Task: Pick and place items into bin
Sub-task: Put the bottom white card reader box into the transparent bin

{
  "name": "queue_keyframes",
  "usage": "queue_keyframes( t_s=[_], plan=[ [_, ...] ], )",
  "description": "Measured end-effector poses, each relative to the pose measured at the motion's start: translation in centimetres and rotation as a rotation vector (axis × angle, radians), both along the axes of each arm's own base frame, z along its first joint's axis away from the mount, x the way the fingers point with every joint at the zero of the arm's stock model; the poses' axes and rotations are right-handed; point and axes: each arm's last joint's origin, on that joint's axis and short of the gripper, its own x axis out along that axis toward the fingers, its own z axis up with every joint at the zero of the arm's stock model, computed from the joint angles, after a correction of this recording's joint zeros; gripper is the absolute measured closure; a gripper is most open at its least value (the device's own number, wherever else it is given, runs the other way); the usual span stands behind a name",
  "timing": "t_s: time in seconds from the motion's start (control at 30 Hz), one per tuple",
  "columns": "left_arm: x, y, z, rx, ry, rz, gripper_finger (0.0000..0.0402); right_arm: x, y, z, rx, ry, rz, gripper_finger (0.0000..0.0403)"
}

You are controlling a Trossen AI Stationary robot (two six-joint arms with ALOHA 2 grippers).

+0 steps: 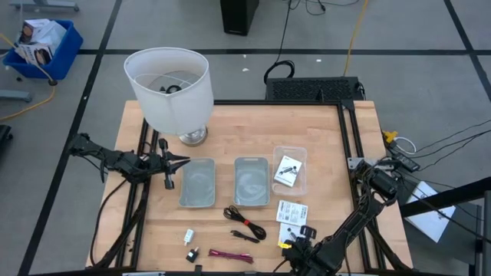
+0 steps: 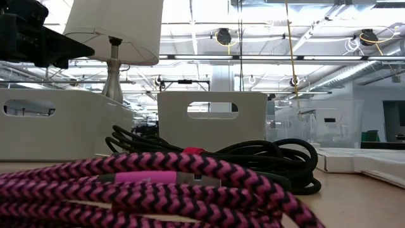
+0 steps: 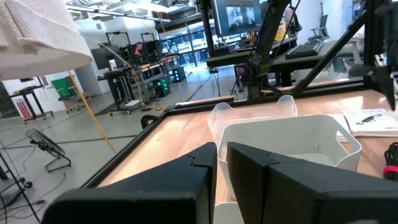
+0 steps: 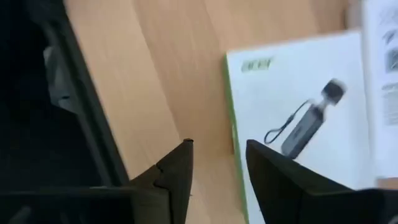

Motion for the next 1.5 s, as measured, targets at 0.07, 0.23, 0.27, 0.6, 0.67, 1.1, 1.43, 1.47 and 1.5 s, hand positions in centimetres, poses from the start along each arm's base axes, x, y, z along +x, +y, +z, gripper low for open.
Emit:
queue_keyframes(
  t_s=[0.07,0.23,0.27,0.6,0.67,1.1,1.43,1.47,1.5],
  plan=[
    [0.0,0.0,0.0,0.0,0.0,0.0,0.0355,0.1,0.1,0.2,-0.001,-0.005,0.013,0.0274],
    [0.0,0.0,0.0,-0.001,0.0,0.0,0.0355,-0.2,-0.2,-0.5,-0.037,0.063,0.024,0.0285],
    [0.0,0.0,0.0,-0.001,0.0,0.0,0.0355,-0.3,-0.2,-0.8,-0.043,0.084,0.025,0.0285],
    [0.0,0.0,0.0,-0.001,0.0,0.0,0.0355,-0.4,0.2,-4.8,-0.122,0.226,0.066,0.0279],
    [0.0,0.0,0.0,-0.002,0.0,0.0,0.0355,-0.5,0.1,-5.4,-0.139,0.247,0.061,0.0274],
    [0.0,0.0,0.0,-0.024,-0.004,-0.001,0.0355,-0.6,-0.5,-6.8,-0.203,0.31,-0.022,0.0293],
    [0.0,0.0,0.0,-0.024,-0.005,-0.001,0.0355,-0.6,-0.9,-7.1,-0.258,0.288,0.008,0.0394],
    [0.0,0.0,0.0,-0.024,-0.005,-0.001,0.0355,-0.6,-0.9,-7.0,-0.256,0.29,0.013,0.0397],
    [0.0,0.0,0.0,-0.024,-0.004,-0.001,0.0355,-0.6,-0.9,-6.8,-0.257,0.29,0.017,0.0399]
  ],
)
